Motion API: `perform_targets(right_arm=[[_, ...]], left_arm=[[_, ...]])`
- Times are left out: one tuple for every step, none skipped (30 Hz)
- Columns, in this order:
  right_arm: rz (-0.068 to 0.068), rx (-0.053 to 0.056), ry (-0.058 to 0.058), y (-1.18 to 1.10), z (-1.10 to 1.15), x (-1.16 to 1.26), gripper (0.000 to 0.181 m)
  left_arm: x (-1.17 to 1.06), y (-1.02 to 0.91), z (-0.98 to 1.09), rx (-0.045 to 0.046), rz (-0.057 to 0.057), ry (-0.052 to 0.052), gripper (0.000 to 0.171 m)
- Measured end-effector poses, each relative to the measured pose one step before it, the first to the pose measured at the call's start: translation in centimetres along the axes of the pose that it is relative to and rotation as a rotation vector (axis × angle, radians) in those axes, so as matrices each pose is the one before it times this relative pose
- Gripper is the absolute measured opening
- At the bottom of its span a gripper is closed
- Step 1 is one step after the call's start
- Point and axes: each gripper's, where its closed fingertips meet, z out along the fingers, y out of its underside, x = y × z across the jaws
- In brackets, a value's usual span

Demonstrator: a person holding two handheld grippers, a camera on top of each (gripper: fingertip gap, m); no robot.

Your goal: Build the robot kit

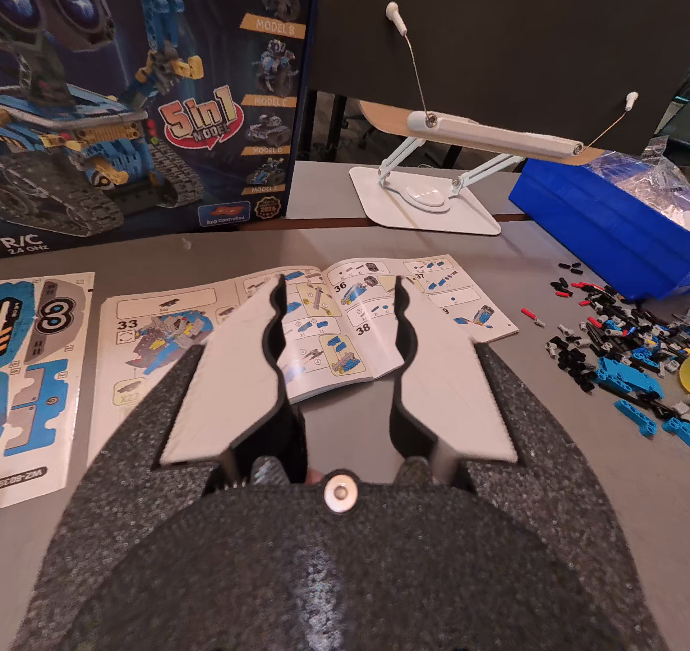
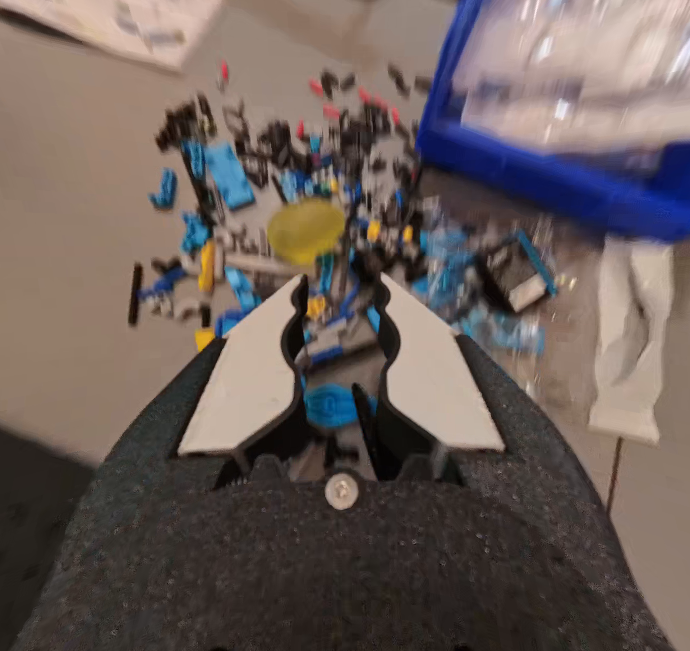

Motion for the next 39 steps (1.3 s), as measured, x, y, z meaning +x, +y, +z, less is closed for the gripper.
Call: perform_targets(right_arm=[[0.0302, -0.0268, -0.0334, 1.987, -0.315, 0.177, 0.035], [0.0351, -0.0109, -0.0252, 1.393, 0.025, 0.085, 0.034], [0.0220, -0.0084, -0.0163, 0.949, 0.288, -0.028, 0.034], [0.0000, -0.0112, -0.0071, 0.700, 0.441, -0.093, 0.034], [-0.0111, -0.0083, 0.0254, 0.383, 0.508, 0.371, 0.035], [-0.0050, 0.0001, 0.0356, 0.003, 0.487, 0.598, 0.036], [0.0059, 0.0021, 0.0106, -0.207, 0.444, 0.301, 0.036], [0.0102, 0.0053, -0.0046, -0.401, 0.344, 0.126, 0.036], [0.0042, 0.0064, 0.0113, -0.482, 0.223, 0.381, 0.036], [-0.0062, 0.0051, 0.0217, -0.467, 0.127, 0.507, 0.036], [-0.0116, -0.0041, 0.0213, -0.306, 0.105, 0.489, 0.034], [-0.0137, -0.0157, 0.0143, -0.112, 0.197, 0.388, 0.034], [-0.0130, -0.0219, 0.0090, 0.033, 0.296, 0.319, 0.034], [-0.0131, -0.0113, 0.0083, -0.150, 0.217, 0.268, 0.035], [-0.0117, -0.0129, 0.0112, -0.126, 0.173, 0.295, 0.037], [-0.0117, -0.0202, 0.0202, 0.014, 0.186, 0.449, 0.038], [-0.0110, -0.0238, 0.0249, 0.157, 0.152, 0.486, 0.038], [-0.0054, -0.0250, 0.0221, 0.231, 0.102, 0.430, 0.038], [0.0056, -0.0165, 0.0227, 0.216, -0.010, 0.477, 0.038], [0.0144, -0.0112, 0.0185, 0.220, -0.119, 0.455, 0.036], [0.0171, -0.0053, 0.0152, 0.196, -0.185, 0.445, 0.034], [0.0185, 0.0101, -0.0001, -0.019, -0.206, 0.242, 0.033], [0.0239, 0.0300, -0.0320, -0.380, -0.158, -0.275, 0.033], [0.0270, 0.0406, -0.0576, -0.627, -0.040, -0.721, 0.033], [0.0272, 0.0237, -0.0457, -0.386, 0.126, -0.556, 0.032], [0.0163, -0.0092, -0.0041, 0.083, 0.251, 0.133, 0.031], [0.0032, -0.0259, 0.0255, 0.349, 0.245, 0.555, 0.029], [0.0014, -0.0153, 0.0207, 0.248, 0.182, 0.442, 0.023], [0.0089, -0.0050, 0.0017, 0.125, 0.072, 0.169, 0.018], [0.0148, -0.0037, 0.0006, 0.087, -0.076, 0.187, 0.014], [0.0176, 0.0007, 0.0141, 0.048, -0.284, 0.418, 0.013], [0.0175, 0.0038, 0.0229, 0.033, -0.457, 0.560, 0.013], [0.0170, 0.0080, 0.0327, 0.014, -0.593, 0.746, 0.013], [0.0148, 0.0048, 0.0379, 0.062, -0.593, 0.819, 0.013], [0.0110, -0.0092, 0.0429, 0.254, -0.478, 0.858, 0.012], [0.0034, -0.0154, 0.0340, 0.351, -0.309, 0.635, 0.013], [0.0016, -0.0163, 0.0250, 0.346, -0.125, 0.387, 0.013], [0.0021, -0.0120, 0.0110, 0.221, -0.040, 0.058, 0.017], [0.0011, 0.0001, -0.0122, -0.020, -0.049, -0.433, 0.026]], left_arm=[[0.262, 0.236, 0.127, -0.00941, -0.0107, 0.0098, 0.058], [0.328, 0.282, 0.149, -0.01248, -0.0111, 0.0126, 0.058], [0.303, 0.220, 0.121, -0.00806, -0.0105, 0.0103, 0.058], [0.289, 0.198, 0.111, -0.00579, -0.0063, 0.0087, 0.058], [0.245, 0.203, 0.094, -0.00673, -0.0001, 0.0064, 0.058], [0.165, 0.170, 0.086, -0.00582, 0.0056, 0.0016, 0.058], [0.099, 0.100, 0.051, -0.00248, 0.0091, -0.0022, 0.058], [0.053, 0.060, 0.030, -0.00127, 0.0099, -0.0028, 0.058], [0.029, 0.034, 0.001, -0.00205, 0.0097, -0.0017, 0.057], [-0.016, -0.007, -0.021, -0.00087, 0.0084, -0.0025, 0.057], [-0.084, -0.050, -0.038, 0.00179, 0.0060, -0.0037, 0.058], [-0.118, -0.052, -0.025, 0.00218, 0.0029, -0.0032, 0.058], [-0.114, -0.018, -0.010, -0.00015, -0.0008, -0.0016, 0.058], [-0.070, 0.030, 0.011, -0.00242, -0.0041, 0.0011, 0.058], [-0.047, 0.062, 0.033, -0.00411, -0.0054, 0.0025, 0.057], [-0.053, 0.096, 0.045, -0.00419, -0.0031, 0.0016, 0.058], [-0.059, 0.096, 0.057, -0.00417, 0.0008, -0.0012, 0.057], [-0.099, 0.089, 0.054, -0.00426, 0.0036, -0.0035, 0.058], [-0.097, 0.083, 0.059, -0.00367, 0.0040, -0.0038, 0.058], [-0.083, 0.062, 0.049, -0.00303, 0.0020, -0.0020, 0.057], [-0.054, 0.054, 0.057, -0.00302, -0.0013, -0.0002, 0.057], [-0.040, 0.052, 0.045, -0.00214, -0.0043, 0.0015, 0.057], [-0.007, 0.029, 0.053, -0.00165, -0.0061, 0.0036, 0.057], [0.052, 0.041, 0.052, -0.00295, -0.0060, 0.0056, 0.057], [0.051, 0.044, 0.064, -0.00299, -0.0032, 0.0049, 0.057], [0.013, 0.037, 0.045, -0.00180, 0.0006, 0.0012, 0.057], [-0.038, 0.056, 0.046, -0.00233, 0.0033, -0.0016, 0.057], [-0.069, 0.077, 0.039, -0.00356, 0.0031, -0.0024, 0.057], [-0.062, 0.053, 0.014, -0.00306, 0.0002, -0.0017, 0.057], [-0.065, 0.001, 0.004, -0.00128, -0.0027, 0.0004, 0.057], [-0.091, -0.066, -0.041, 0.00160, -0.0041, 0.0000, 0.057], [-0.149, -0.083, -0.046, 0.00342, -0.0048, -0.0024, 0.057], [-0.171, -0.076, -0.056, 0.00238, -0.0060, -0.0024, 0.057], [-0.142, -0.059, -0.018, 0.00137, -0.0076, -0.0008, 0.057], [-0.128, -0.031, -0.002, 0.00090, -0.0081, 0.0005, 0.057], [-0.098, 0.024, 0.033, -0.00149, -0.0071, 0.0009, 0.057], [-0.080, 0.070, 0.057, -0.00359, -0.0056, 0.0006, 0.057], [-0.050, 0.077, 0.046, -0.00386, -0.0043, 0.0005, 0.057], [-0.018, 0.070, 0.036, -0.00278, -0.0026, 0.0007, 0.057]])
